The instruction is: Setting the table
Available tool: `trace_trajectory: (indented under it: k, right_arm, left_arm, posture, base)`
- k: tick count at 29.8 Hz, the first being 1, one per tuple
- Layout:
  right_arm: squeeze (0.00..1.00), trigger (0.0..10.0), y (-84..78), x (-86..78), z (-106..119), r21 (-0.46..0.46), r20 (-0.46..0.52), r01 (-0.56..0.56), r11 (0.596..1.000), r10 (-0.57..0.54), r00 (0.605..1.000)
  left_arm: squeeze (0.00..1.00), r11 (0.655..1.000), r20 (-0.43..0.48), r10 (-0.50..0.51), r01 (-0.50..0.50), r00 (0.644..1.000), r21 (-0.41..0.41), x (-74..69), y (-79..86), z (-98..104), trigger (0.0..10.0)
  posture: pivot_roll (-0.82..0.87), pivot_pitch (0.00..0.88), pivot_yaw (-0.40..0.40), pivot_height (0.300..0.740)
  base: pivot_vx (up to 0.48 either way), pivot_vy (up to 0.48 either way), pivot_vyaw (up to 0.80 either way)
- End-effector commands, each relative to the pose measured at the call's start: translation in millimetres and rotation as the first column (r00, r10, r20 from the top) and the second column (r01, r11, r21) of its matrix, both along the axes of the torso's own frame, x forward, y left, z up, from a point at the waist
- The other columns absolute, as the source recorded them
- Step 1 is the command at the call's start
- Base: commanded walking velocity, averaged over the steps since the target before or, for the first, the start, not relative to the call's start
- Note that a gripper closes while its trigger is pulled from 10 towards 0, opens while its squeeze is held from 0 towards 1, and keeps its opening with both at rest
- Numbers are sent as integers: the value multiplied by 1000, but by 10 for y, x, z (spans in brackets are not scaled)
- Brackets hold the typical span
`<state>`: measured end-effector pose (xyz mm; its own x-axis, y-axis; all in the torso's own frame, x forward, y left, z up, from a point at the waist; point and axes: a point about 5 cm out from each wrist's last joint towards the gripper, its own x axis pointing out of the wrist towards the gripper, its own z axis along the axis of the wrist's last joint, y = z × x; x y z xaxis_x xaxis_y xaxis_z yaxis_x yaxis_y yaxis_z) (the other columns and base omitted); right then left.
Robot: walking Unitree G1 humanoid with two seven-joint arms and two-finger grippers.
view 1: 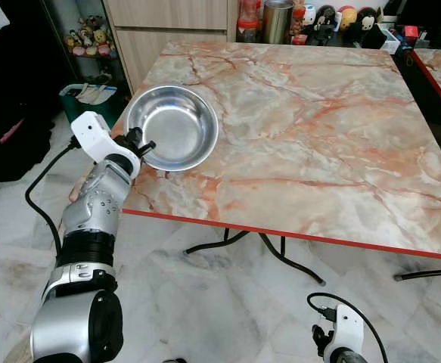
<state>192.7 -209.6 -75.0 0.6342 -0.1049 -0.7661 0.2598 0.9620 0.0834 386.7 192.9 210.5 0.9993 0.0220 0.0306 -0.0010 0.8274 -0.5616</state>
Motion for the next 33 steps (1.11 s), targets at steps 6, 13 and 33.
trace_trajectory:
  k: [6,13,33]
  right_arm:
    - [0,10000,-14,-26,-9,6,3,27,1000,-27,1000]
    - [0,10000,-14,-29,-13,9,-7,21,1000,-21,1000]
    - [0,10000,-12,-17,-7,9,-3,19,1000,-19,1000]
  left_arm:
    - [0,1000,19,-4,4,1000,10,-25,16,53,10000]
    - [0,1000,25,-4,4,1000,14,-42,27,67,10000]
    - [0,1000,35,2,-3,999,22,-54,55,101,10000]
  posture:
    - [83,105,22,740]
    - [88,110,18,740]
    - [89,123,17,740]
  base:
    - [0,0,0]
    - [0,0,-283]
    - [0,-293,-152]
